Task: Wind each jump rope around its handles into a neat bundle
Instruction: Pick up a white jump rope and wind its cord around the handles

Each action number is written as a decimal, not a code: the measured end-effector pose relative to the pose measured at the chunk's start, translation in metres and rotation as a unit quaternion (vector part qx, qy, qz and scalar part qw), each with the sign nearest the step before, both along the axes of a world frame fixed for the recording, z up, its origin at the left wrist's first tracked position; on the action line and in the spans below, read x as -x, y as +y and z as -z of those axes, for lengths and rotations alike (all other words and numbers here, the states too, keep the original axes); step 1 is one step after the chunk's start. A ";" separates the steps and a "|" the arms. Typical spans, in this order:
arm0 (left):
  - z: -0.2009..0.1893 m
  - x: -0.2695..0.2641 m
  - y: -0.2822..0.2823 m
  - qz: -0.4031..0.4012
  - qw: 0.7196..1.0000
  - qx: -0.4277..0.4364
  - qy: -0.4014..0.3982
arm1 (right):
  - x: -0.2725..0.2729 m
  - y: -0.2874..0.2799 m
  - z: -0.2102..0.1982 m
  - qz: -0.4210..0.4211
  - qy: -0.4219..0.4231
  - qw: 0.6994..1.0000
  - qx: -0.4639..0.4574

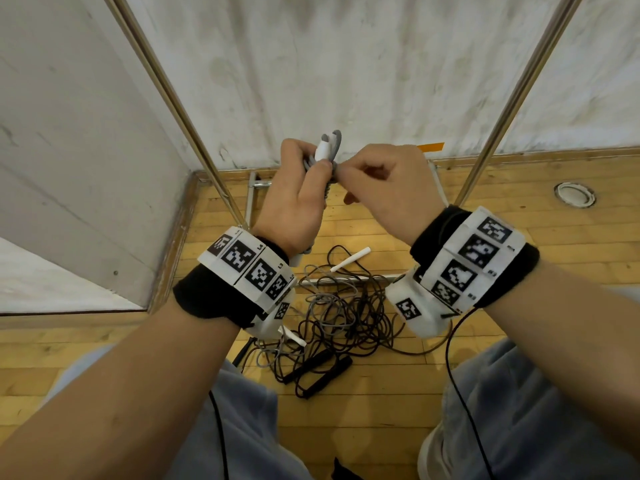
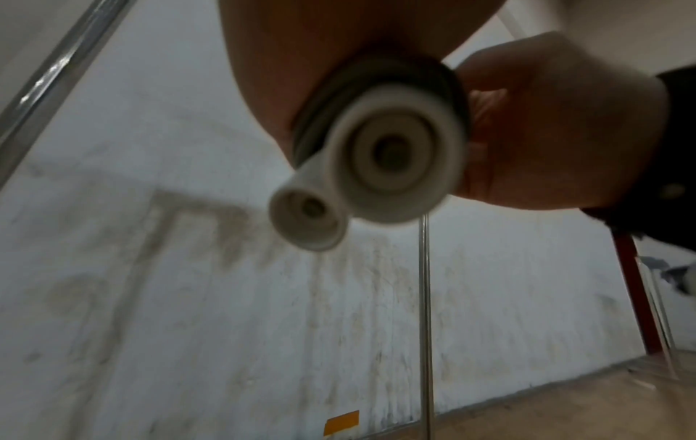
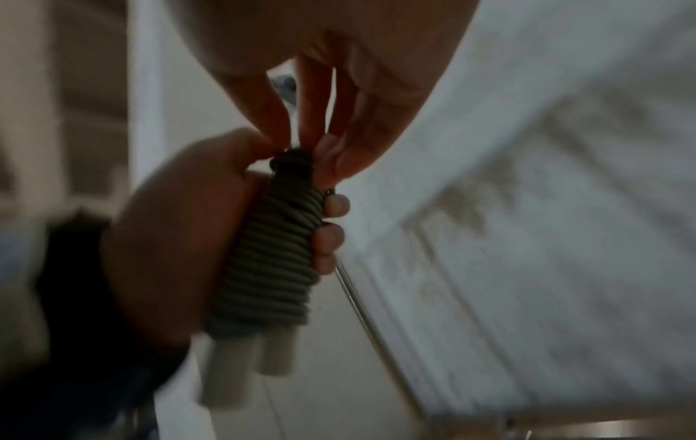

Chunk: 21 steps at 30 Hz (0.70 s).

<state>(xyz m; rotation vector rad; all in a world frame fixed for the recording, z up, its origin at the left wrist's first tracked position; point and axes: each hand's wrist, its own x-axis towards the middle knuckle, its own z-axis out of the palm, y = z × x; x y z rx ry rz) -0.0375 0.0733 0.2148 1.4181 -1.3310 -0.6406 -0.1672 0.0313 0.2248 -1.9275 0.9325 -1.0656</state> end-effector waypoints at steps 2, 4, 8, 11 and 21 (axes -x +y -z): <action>0.004 0.000 -0.001 -0.004 0.999 0.027 -0.038 | 0.001 -0.002 -0.002 -0.012 -0.055 0.991 -0.123; 0.007 -0.002 -0.003 -0.015 0.996 0.043 -0.078 | 0.000 -0.004 -0.003 -0.028 -0.086 0.975 -0.202; 0.011 -0.007 -0.004 -0.017 0.988 0.057 -0.145 | 0.000 -0.004 -0.003 -0.048 -0.091 0.949 -0.298; 0.014 -0.005 -0.003 -0.013 0.982 0.083 -0.168 | 0.000 -0.005 -0.005 -0.043 -0.091 0.941 -0.323; 0.012 0.010 -0.007 -0.014 0.997 0.029 -0.076 | 0.002 -0.026 -0.002 0.020 -0.122 0.921 -0.369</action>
